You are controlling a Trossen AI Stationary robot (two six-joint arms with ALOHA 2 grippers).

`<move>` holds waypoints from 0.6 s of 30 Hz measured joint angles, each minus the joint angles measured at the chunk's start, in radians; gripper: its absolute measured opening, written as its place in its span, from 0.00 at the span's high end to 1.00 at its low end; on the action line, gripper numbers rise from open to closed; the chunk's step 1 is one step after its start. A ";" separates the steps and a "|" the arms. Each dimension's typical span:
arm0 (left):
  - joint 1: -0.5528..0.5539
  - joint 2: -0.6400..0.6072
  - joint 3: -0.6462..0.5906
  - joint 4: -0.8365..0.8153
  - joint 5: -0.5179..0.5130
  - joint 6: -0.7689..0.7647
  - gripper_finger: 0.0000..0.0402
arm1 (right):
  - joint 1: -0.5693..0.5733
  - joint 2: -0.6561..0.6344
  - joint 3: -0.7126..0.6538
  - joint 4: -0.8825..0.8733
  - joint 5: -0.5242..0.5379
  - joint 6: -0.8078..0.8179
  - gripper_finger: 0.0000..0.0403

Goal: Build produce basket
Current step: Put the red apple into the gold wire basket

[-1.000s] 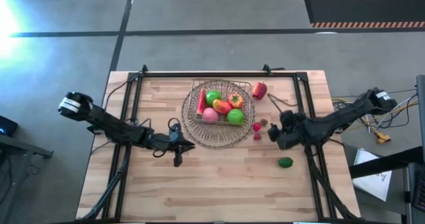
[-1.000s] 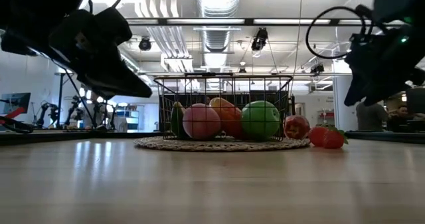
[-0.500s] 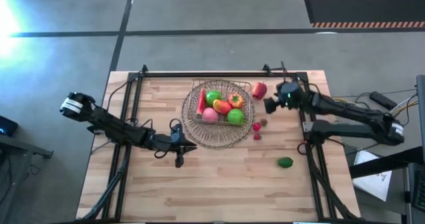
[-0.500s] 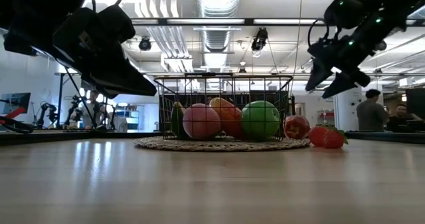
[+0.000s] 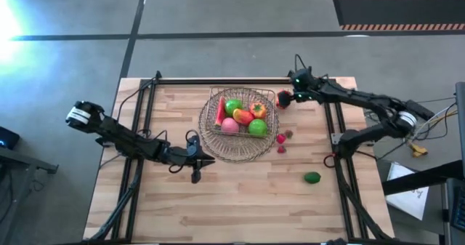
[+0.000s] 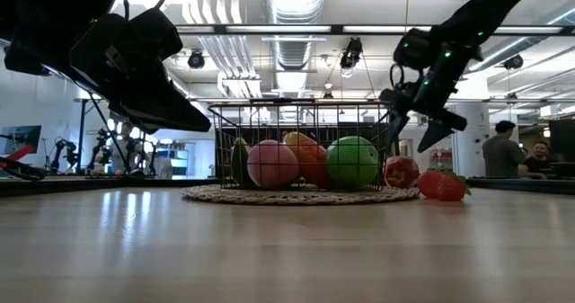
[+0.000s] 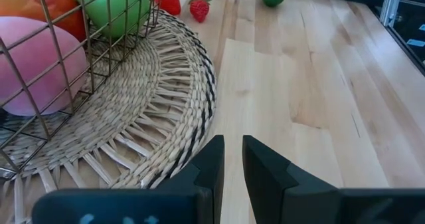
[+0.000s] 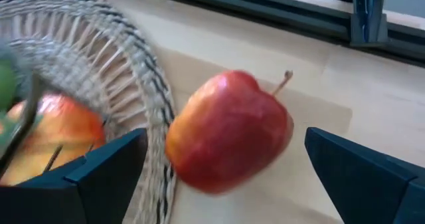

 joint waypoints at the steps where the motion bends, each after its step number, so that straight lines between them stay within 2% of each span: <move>1: 0.000 0.001 -0.001 0.000 0.000 0.000 0.90 | -0.001 0.027 0.018 -0.001 0.005 0.008 0.01; 9: 0.000 0.002 -0.016 -0.003 0.000 -0.003 0.90 | -0.017 0.180 0.122 -0.040 0.013 0.080 0.01; 18: 0.000 0.002 -0.017 -0.002 0.000 -0.004 0.90 | -0.029 0.240 0.146 -0.078 0.003 0.104 0.01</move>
